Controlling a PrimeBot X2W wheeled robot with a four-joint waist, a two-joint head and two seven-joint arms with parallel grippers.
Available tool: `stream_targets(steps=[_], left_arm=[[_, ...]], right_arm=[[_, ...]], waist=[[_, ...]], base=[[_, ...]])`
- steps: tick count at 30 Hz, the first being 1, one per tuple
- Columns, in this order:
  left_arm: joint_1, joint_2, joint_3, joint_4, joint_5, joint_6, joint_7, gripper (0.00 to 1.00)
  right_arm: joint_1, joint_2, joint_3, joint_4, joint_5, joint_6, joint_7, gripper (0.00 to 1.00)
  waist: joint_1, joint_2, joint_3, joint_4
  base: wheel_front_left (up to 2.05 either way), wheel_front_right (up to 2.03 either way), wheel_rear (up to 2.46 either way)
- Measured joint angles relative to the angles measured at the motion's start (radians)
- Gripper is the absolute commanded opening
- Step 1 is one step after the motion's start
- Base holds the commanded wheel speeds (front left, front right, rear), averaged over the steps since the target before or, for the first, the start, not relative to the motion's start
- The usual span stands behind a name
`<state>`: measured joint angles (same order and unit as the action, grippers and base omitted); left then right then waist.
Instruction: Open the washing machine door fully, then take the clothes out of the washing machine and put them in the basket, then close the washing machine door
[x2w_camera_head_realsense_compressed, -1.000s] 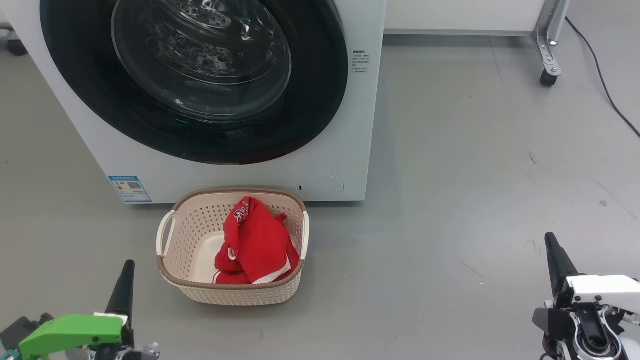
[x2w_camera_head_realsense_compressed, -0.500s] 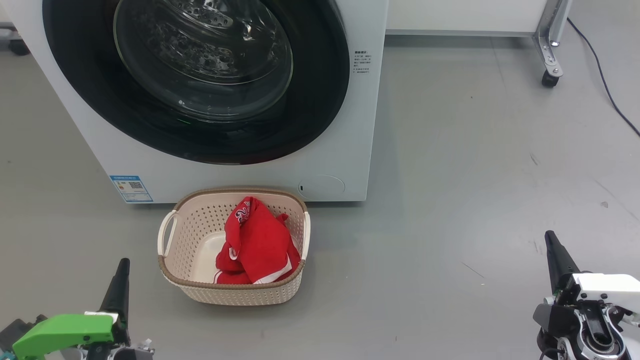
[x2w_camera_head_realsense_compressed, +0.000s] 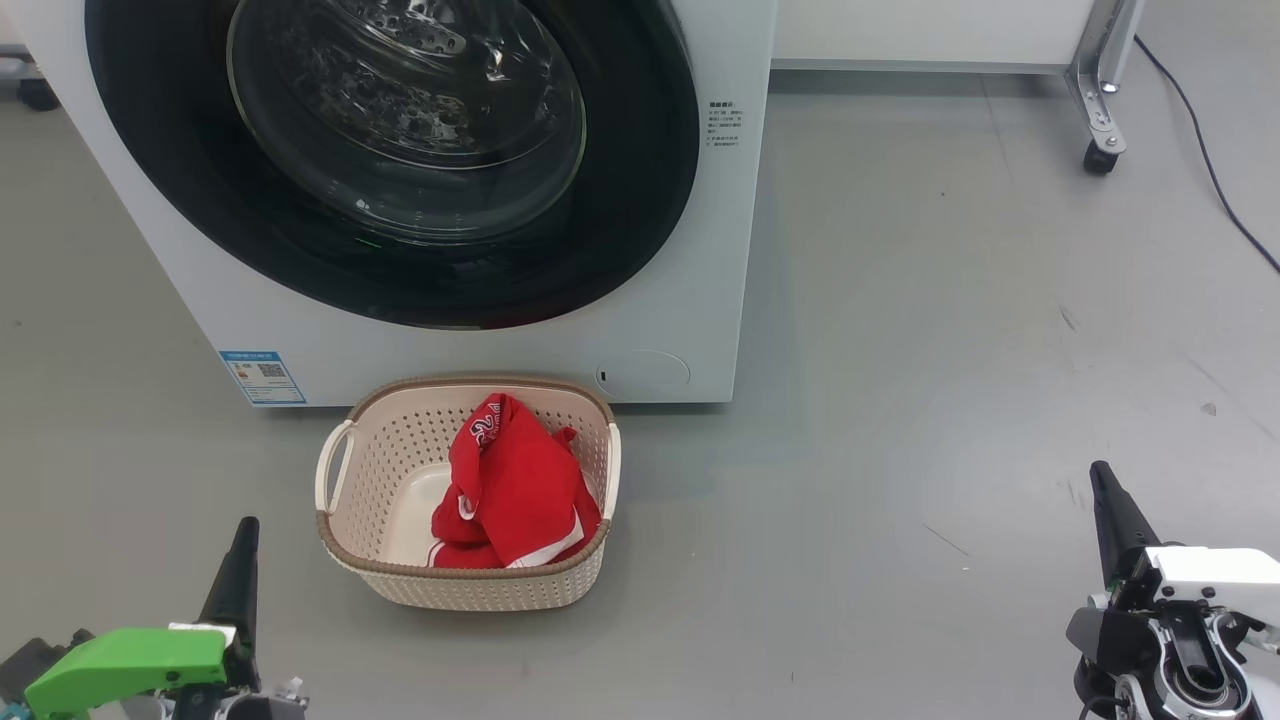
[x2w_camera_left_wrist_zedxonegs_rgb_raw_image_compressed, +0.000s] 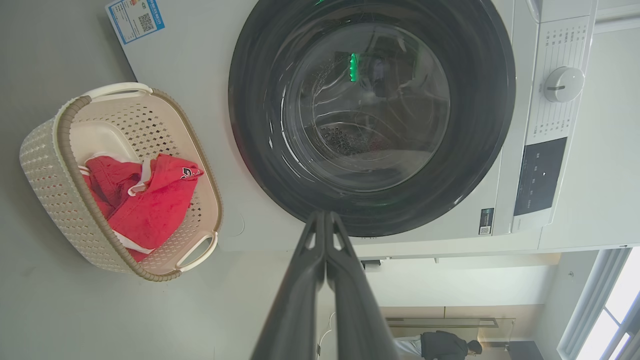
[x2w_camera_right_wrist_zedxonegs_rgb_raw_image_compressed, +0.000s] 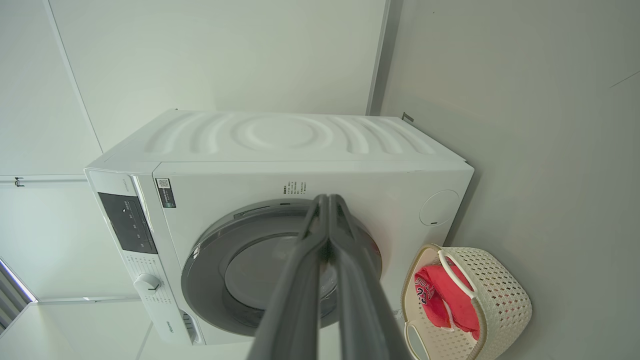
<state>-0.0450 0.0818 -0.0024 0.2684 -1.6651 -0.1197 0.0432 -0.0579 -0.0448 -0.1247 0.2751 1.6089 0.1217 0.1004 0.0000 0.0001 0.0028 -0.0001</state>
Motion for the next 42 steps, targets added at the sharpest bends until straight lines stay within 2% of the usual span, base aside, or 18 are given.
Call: stream_targets(steps=[42], left_arm=[[-0.002,0.0,0.003,0.007,0.0,0.0,0.006,0.0]], right_arm=[[0.0,0.0,-0.002,0.0,0.0,0.0,0.0,0.0]], waist=[[0.0001,0.0,0.0,0.0]], base=[[0.0,0.0,0.0]])
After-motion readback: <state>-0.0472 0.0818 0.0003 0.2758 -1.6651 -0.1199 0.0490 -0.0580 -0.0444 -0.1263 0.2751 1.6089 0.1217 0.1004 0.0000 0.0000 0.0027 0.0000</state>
